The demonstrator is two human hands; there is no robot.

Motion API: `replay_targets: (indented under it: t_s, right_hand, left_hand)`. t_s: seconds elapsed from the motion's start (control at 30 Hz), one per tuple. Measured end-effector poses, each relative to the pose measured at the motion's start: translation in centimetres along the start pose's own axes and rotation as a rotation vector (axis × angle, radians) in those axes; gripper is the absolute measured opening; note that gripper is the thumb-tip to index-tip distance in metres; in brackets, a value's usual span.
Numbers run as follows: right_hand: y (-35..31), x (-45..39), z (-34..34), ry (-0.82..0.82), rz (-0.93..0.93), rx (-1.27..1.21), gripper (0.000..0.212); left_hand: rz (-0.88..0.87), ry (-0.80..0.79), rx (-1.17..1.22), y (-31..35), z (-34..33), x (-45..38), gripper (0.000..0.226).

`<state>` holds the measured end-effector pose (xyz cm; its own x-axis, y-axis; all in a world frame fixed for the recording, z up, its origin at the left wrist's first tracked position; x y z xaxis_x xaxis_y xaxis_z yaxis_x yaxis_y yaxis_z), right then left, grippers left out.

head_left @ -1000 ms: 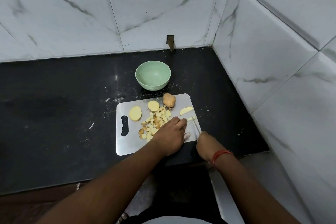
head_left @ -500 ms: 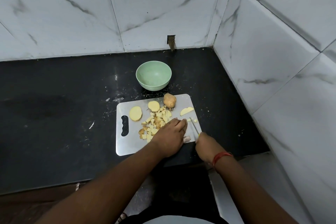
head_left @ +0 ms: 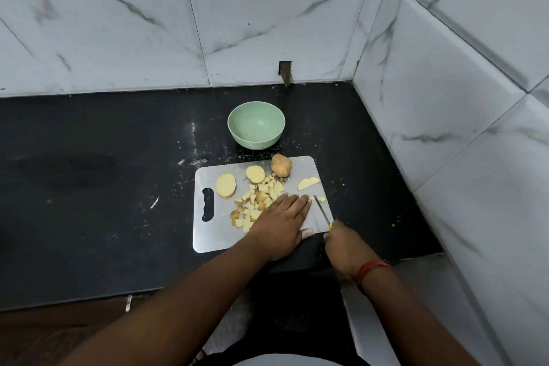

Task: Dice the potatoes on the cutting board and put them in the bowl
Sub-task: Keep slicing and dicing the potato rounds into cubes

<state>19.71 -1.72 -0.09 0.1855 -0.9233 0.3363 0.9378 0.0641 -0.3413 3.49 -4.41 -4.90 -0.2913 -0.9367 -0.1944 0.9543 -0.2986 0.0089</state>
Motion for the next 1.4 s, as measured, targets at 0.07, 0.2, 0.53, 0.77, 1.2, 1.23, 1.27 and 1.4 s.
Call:
replay_targets:
  t_s: [0.07,0.2,0.53,0.77,1.2,1.23,1.27,1.4]
  right_hand:
    - [-0.6,-0.4,-0.2,-0.01,0.011,0.031,0.009]
    - [-1.2,-0.8,-0.9,-0.043,-0.064,0.05,0.021]
    - [0.6,1.3,-0.7,-0.033,-0.005,0.005,0.008]
    - [-1.1,-0.1,-1.1,-0.035,-0.005,0.02,0.005]
    - [1.8,1.6,0.2,-0.188,-0.099,-0.198,0.018]
    - [2.1,1.7,0.5,-0.188,-0.142,-0.294,0.019]
    - [2.4,1.9,0.8,-0.188,-0.191,-0.41,0.019]
    - [2.9,2.2,2.1,-0.159,-0.308,-0.734,0.013]
  left_hand:
    - [0.017,0.01,-0.026,-0.1,-0.1,0.6,0.076]
    - [0.049,0.013,-0.019,-0.4,-0.3,0.5,0.077]
    - [0.067,0.033,-0.02,-0.1,-0.4,0.3,0.075]
    - [0.071,0.018,-0.025,0.0,-0.2,0.4,0.079]
    - [0.117,0.032,0.008,0.1,0.5,-0.2,0.08]
    - [0.122,0.059,0.012,0.2,0.6,-0.3,0.077]
    - [0.126,0.088,0.009,0.3,0.7,-0.5,0.075]
    - [0.076,0.153,-0.026,1.1,0.9,-1.8,0.065]
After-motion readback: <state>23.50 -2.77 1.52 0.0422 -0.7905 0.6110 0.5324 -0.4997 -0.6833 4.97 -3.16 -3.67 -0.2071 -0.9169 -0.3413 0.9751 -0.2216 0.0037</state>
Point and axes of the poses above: each hand's wrist, its own x-axis away from the middle knuckle, its own z-axis out of the back of the hand, y = z × x, the point moved 2 cm from there along -x, towards the middle knuckle, and after that the axes turned 12 degrees about y, right-handed, at the moved point
